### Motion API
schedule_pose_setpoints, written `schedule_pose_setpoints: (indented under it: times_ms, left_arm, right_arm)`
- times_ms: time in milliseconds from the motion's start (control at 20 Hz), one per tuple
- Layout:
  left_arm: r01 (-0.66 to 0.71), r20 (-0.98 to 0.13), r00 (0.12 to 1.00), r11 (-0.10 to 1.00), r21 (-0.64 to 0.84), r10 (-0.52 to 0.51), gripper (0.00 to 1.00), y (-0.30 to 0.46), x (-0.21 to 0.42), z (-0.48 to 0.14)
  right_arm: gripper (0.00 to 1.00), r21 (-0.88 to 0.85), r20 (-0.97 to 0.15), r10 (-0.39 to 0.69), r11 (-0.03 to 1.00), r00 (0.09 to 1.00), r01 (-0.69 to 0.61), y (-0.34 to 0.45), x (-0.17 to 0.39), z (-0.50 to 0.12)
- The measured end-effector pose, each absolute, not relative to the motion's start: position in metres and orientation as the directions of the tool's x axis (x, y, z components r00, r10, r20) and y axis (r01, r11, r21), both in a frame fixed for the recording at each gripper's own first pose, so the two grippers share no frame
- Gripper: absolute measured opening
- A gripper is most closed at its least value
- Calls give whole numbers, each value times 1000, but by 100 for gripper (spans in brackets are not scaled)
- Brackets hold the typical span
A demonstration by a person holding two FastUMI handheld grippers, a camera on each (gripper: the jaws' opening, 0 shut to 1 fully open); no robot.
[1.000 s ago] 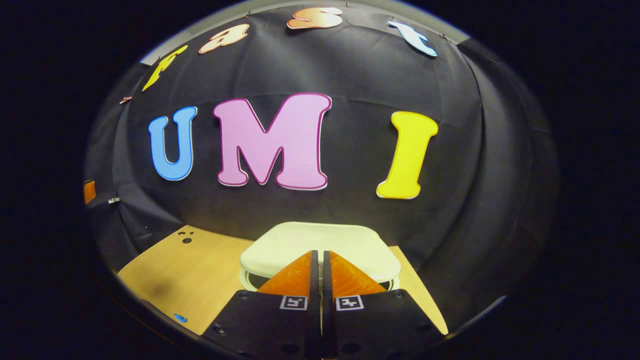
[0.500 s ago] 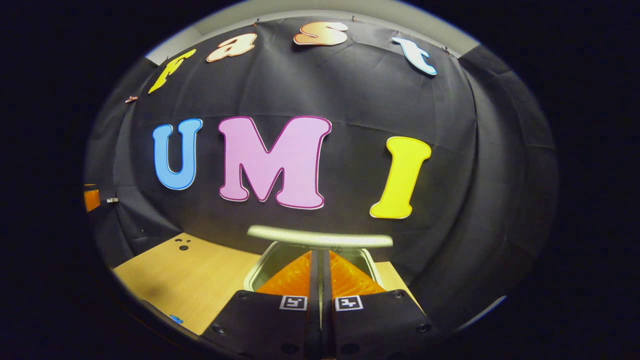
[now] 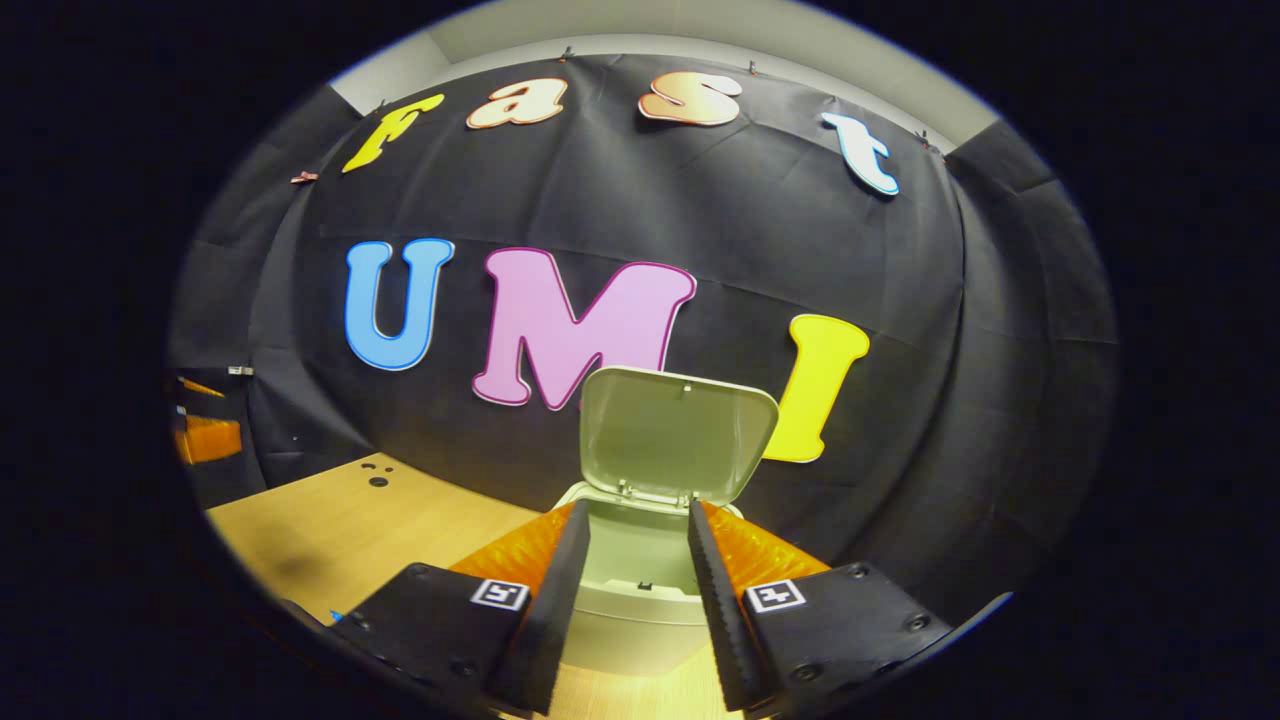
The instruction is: Press the lid of the desktop garbage bin to open it, pick up the crumpled paper on the desktop and throw it into the bin, then pick up the pop can on the desktop and drop it into the bin, and finally close the garbage bin lid.
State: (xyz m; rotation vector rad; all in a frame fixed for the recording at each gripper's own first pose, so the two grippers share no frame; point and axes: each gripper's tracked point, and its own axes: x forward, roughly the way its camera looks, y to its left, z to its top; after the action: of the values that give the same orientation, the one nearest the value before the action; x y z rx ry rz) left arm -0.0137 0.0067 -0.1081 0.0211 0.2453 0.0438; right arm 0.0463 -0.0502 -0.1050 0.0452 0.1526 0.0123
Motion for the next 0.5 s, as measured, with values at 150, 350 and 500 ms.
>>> schedule_pose_setpoints:
  times_ms: [150,350,500]
  left_arm:
    - [-21,-320,947,999,35,31,95,4,-23,-150]
    - [3,-421,907,1000,26,8,95,-4,-34,-212]
    - [34,-493,870,999,26,-17,95,-14,-47,-263]
  right_arm:
    - [71,52,-164,37,998,986,-29,-40,33,-105]
    - [77,65,-176,59,997,983,-48,-31,15,-106]
    - [80,96,-167,90,993,982,-75,-23,0,-104]
